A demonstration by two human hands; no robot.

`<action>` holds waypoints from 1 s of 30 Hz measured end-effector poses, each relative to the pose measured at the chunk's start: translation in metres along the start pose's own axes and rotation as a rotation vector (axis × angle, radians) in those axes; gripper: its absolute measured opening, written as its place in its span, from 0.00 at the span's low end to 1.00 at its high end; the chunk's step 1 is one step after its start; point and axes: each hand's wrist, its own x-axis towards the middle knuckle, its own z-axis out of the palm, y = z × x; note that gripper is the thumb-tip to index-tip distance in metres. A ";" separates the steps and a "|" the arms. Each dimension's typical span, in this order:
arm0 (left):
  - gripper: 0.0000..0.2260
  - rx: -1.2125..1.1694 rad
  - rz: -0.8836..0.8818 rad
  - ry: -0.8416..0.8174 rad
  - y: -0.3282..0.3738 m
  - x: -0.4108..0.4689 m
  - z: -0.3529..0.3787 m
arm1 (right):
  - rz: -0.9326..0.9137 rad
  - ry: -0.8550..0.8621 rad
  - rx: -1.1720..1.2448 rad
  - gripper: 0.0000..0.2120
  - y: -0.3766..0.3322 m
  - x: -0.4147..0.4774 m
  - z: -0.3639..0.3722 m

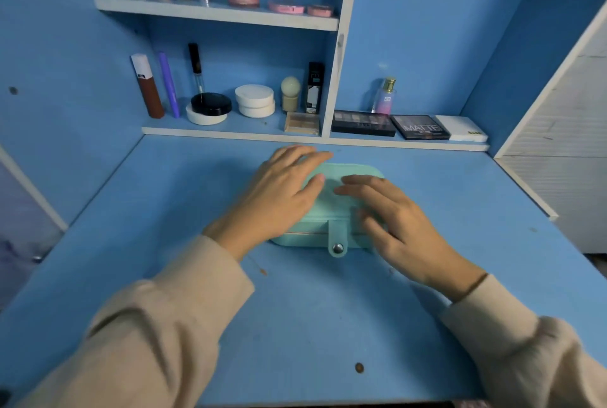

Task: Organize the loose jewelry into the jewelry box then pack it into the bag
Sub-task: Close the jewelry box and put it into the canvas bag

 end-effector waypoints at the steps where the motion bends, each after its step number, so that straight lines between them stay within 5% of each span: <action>1: 0.21 0.072 -0.029 -0.088 0.002 0.004 0.006 | -0.006 0.010 -0.028 0.18 -0.002 -0.001 0.006; 5: 0.23 0.259 -0.107 -0.294 -0.001 0.003 0.017 | -0.036 0.064 -0.119 0.19 0.003 -0.013 0.020; 11: 0.23 0.292 -0.095 -0.251 -0.001 -0.001 0.021 | -0.119 0.099 -0.262 0.25 0.012 -0.016 0.028; 30: 0.28 0.261 -0.090 -0.185 0.000 -0.007 0.025 | -0.121 0.142 -0.292 0.23 0.011 -0.018 0.033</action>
